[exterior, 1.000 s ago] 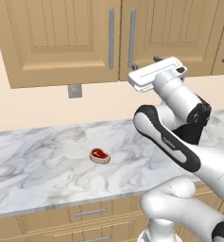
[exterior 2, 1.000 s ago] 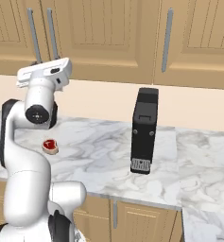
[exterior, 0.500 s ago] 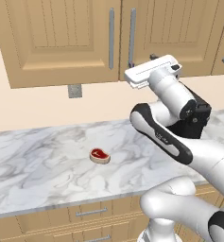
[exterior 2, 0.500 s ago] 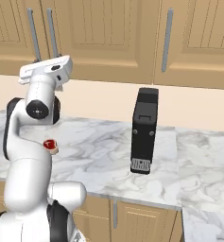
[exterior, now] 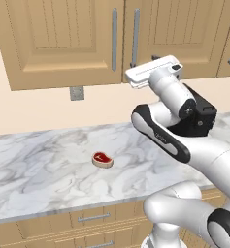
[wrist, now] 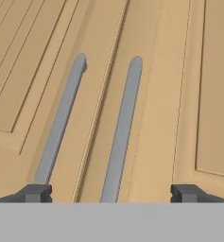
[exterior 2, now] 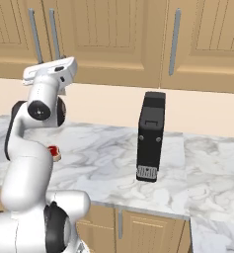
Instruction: Retrieve the tupperware from the cabinet, then place the raw meat into the tupperware to avoid contamination.
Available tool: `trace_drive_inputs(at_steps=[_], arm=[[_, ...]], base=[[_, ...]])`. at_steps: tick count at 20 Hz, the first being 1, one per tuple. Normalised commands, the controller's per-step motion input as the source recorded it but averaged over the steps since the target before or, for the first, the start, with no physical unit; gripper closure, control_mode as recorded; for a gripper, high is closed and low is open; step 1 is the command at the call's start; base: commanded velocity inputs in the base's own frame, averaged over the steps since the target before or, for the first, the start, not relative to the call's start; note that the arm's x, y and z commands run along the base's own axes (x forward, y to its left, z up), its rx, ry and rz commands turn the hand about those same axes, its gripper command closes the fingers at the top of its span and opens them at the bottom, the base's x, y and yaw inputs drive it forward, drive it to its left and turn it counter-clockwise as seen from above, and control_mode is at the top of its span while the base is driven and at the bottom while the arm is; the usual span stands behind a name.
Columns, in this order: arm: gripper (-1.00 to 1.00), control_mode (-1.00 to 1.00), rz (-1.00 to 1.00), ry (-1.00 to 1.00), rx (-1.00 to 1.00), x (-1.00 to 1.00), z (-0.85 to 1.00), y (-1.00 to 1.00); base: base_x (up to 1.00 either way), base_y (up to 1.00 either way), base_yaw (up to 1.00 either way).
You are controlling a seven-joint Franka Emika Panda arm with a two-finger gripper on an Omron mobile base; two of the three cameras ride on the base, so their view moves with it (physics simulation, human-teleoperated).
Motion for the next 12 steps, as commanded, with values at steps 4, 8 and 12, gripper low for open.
trace_drive_inputs(at_steps=[4,8,12], arm=[[-1.0,-1.0,-0.04,0.03,-0.01,0.2,0.0,0.0],[-1.0,-1.0,-0.04,0.03,-0.01,0.21,0.0,0.04],[-1.0,-1.0,-0.03,0.04,-0.01,0.22,0.0,0.07]], base=[[0.0,0.0,0.0],[0.0,0.0,0.0],[0.0,0.0,0.0]])
